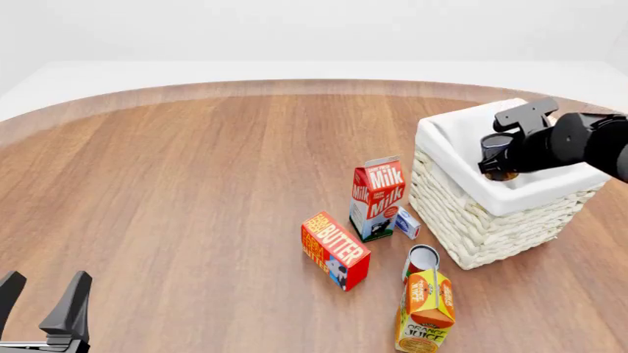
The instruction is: Pick up the alphabet soup, and put it in the basket.
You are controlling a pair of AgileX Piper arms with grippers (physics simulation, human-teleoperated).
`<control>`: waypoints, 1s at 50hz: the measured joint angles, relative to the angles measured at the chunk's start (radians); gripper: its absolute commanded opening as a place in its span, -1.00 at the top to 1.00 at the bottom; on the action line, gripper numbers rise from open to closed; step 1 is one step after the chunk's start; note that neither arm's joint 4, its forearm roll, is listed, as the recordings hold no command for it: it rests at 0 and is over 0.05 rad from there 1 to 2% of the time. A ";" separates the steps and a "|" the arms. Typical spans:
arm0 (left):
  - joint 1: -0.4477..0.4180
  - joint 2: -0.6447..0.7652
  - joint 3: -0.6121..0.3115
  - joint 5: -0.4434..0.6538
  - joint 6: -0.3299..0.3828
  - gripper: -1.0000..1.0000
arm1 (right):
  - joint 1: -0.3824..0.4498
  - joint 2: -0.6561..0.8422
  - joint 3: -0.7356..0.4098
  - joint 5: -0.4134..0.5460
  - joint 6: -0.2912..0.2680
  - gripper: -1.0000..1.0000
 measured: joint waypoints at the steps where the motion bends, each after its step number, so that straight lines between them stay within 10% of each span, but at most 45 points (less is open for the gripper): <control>1: 0.000 0.000 0.000 0.000 0.000 -1.00 | 0.000 0.000 0.000 0.000 0.000 1.00; 9: 0.000 0.000 0.000 0.000 0.000 -1.00 | -0.003 0.003 -0.003 0.004 0.000 1.00; 10: 0.000 0.000 0.000 0.000 0.000 -1.00 | -0.003 0.003 -0.004 0.004 0.000 -1.00; 50: 0.000 0.000 0.000 0.000 0.000 -1.00 | -0.007 -0.067 0.018 -0.013 0.036 -1.00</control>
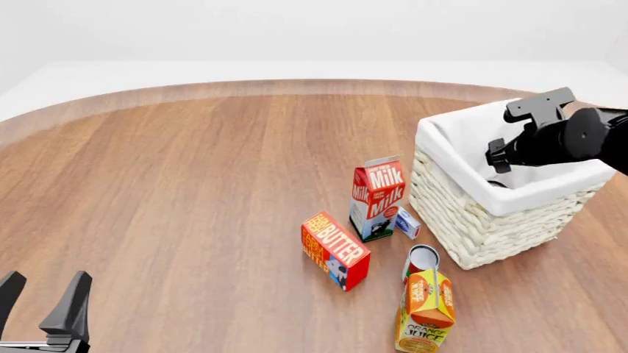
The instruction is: Pick up the alphabet soup, and put it in the basket.
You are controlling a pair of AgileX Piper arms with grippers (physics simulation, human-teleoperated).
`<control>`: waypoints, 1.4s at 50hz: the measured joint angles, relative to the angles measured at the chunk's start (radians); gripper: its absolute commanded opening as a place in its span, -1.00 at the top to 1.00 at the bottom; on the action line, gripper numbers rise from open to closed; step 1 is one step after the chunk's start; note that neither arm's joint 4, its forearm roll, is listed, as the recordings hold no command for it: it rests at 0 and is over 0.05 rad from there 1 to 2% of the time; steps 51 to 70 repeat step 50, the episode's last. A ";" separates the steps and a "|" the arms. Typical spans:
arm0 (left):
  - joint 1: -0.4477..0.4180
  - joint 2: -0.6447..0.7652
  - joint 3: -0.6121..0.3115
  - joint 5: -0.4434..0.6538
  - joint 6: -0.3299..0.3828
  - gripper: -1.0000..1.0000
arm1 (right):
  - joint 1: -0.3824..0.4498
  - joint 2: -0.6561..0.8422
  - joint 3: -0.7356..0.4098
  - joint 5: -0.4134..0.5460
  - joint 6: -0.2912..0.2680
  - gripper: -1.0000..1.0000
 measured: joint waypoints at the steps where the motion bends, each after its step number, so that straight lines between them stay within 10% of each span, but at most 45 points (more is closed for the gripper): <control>1: 0.000 0.000 0.000 0.000 0.000 -1.00 | 0.000 -0.007 0.004 -0.001 0.001 -1.00; 70: 0.000 0.000 0.000 0.000 0.000 -1.00 | 0.004 -0.343 0.264 -0.083 0.072 -1.00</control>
